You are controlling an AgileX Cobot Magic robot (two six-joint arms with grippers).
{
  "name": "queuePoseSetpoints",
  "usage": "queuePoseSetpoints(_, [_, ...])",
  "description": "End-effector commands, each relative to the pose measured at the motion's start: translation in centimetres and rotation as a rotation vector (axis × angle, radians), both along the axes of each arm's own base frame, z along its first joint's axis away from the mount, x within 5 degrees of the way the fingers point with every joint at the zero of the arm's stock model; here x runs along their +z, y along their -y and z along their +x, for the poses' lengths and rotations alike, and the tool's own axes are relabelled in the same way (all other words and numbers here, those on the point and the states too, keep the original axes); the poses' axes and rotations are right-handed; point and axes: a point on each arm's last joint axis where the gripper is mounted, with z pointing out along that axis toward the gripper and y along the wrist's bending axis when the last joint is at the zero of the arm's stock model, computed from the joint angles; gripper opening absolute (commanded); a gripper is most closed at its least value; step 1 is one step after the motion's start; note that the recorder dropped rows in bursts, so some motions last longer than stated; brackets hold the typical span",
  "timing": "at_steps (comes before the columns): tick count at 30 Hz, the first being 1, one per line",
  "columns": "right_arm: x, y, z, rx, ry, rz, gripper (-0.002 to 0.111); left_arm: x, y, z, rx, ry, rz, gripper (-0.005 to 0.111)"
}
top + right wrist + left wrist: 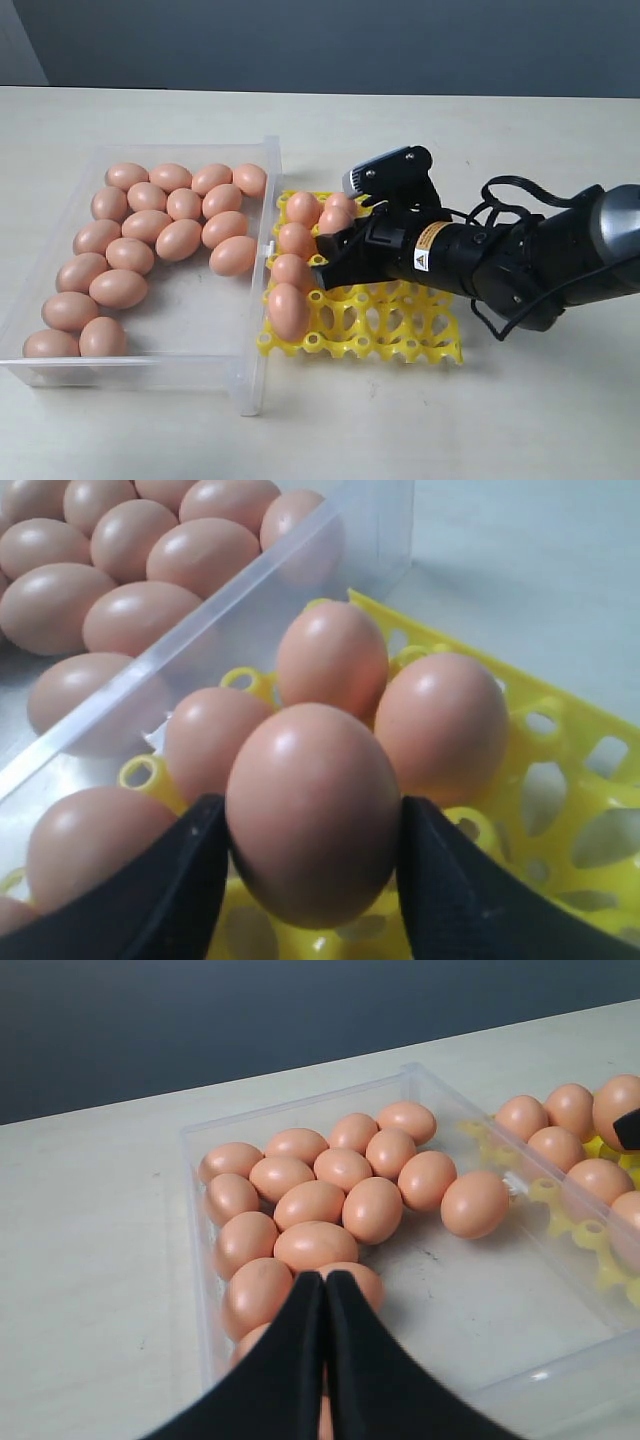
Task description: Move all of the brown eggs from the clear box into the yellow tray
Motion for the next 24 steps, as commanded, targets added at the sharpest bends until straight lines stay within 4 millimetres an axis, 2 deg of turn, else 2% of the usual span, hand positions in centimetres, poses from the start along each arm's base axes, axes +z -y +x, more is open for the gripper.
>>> queuePoseSetpoints(1, [0.2, 0.0, 0.3, -0.001, 0.05, -0.004, -0.001, 0.0, 0.0, 0.0, -0.001, 0.011, -0.003, 0.0])
queuePoseSetpoints(4, [0.0, 0.1, 0.3, 0.003, 0.053, -0.02, -0.001, 0.0, 0.0, 0.0, -0.001, 0.011, -0.003, 0.0])
queuePoseSetpoints(6, [0.0, 0.1, 0.3, 0.006, 0.055, -0.025, 0.008, 0.0, 0.0, 0.0, -0.001, 0.011, -0.003, 0.0])
queuePoseSetpoints(7, [0.0, 0.1, 0.3, 0.006, 0.055, -0.025, 0.023, 0.0, 0.0, 0.0, -0.001, 0.011, -0.003, 0.0])
queuePoseSetpoints(8, [0.0, 0.1, 0.3, 0.007, 0.055, -0.026, 0.031, 0.0, 0.0, 0.0, -0.001, 0.011, -0.003, 0.0])
queuePoseSetpoints(9, [0.0, 0.1, 0.3, 0.01, 0.058, -0.029, 0.048, 0.0, 0.0, 0.0, -0.001, 0.011, -0.003, 0.0])
queuePoseSetpoints(10, [0.0, 0.1, 0.3, 0.018, 0.067, -0.039, 0.057, 0.0, 0.0, 0.0, -0.001, 0.011, -0.003, 0.0])
queuePoseSetpoints(18, [0.2, 0.2, 0.3, 0.002, 0.068, -0.03, 0.058, 0.0, 0.0, 0.0, -0.001, 0.011, -0.003, 0.0])
queuePoseSetpoints(24, [3.5, 0.7, -0.2, -0.022, 0.086, -0.019, 0.058, 0.0, 0.0, 0.0, -0.001, 0.011, -0.003, 0.0])
